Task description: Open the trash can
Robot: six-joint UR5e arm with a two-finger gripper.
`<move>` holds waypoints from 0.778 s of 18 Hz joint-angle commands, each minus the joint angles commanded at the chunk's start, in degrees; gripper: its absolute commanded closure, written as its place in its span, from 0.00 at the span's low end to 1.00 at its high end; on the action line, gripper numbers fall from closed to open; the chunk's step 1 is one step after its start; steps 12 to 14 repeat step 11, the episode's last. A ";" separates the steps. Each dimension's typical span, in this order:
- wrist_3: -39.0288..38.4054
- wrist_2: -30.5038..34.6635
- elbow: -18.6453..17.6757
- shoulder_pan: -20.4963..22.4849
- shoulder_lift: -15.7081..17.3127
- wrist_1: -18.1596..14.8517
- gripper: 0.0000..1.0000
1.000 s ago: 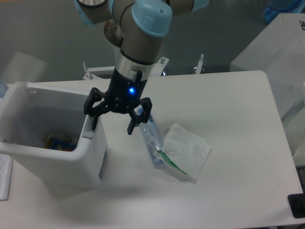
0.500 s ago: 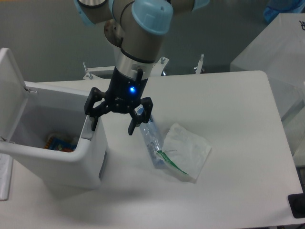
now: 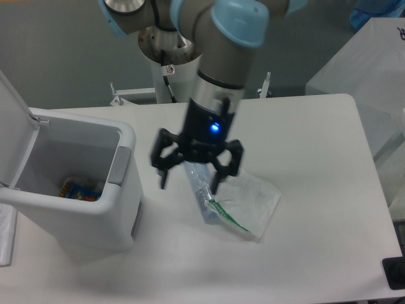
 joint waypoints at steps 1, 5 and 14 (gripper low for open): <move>3.34 0.88 0.00 0.71 -1.32 0.09 0.00; 19.41 8.43 0.18 1.42 -4.93 0.26 0.00; 32.73 14.07 0.18 1.68 -8.00 0.26 0.00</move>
